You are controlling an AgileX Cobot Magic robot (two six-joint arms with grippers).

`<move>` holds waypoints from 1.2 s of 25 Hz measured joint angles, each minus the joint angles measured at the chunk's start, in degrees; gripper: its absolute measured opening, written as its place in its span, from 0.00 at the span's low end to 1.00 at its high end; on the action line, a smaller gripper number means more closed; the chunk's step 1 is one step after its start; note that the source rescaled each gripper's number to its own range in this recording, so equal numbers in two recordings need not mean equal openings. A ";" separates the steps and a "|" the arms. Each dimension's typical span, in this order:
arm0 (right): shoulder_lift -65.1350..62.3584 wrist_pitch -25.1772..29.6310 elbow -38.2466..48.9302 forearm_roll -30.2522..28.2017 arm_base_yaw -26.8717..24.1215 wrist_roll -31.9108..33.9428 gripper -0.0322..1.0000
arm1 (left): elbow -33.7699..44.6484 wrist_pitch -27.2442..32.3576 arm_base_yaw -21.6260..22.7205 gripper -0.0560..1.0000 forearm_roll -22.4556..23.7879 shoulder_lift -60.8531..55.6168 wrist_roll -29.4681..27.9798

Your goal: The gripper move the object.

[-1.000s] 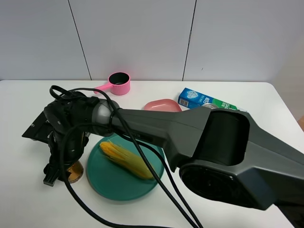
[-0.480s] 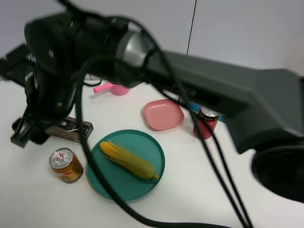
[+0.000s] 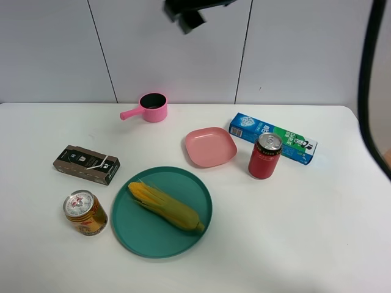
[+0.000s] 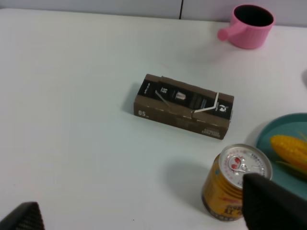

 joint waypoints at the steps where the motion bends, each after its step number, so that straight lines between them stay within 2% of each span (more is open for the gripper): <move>1: -0.56 0.47 0.00 -0.72 -2.57 0.00 0.37 | 0.00 0.00 0.00 1.00 0.00 0.00 0.00; 8: -4.49 1.08 0.00 -1.55 -18.85 0.00 0.37 | 0.00 0.00 0.00 1.00 0.00 0.00 0.00; 12: -8.56 1.19 0.13 -1.62 -24.80 -1.77 0.37 | 0.00 0.00 0.00 1.00 0.00 0.00 0.00; 15: -12.89 1.23 0.13 -1.62 -26.41 -3.77 0.37 | 0.00 0.00 0.00 1.00 0.00 0.00 0.00; 22: -26.38 1.15 0.79 -1.57 -26.59 -4.74 0.37 | 0.00 0.06 0.00 1.00 0.00 0.00 0.00; 25: -33.08 1.11 6.24 -1.66 -26.59 -5.21 0.37 | 0.00 0.06 0.00 1.00 0.00 0.00 0.00; 30: -46.77 1.23 22.07 -3.23 -26.59 -7.19 0.37 | 0.00 0.06 0.00 1.00 0.00 0.00 0.00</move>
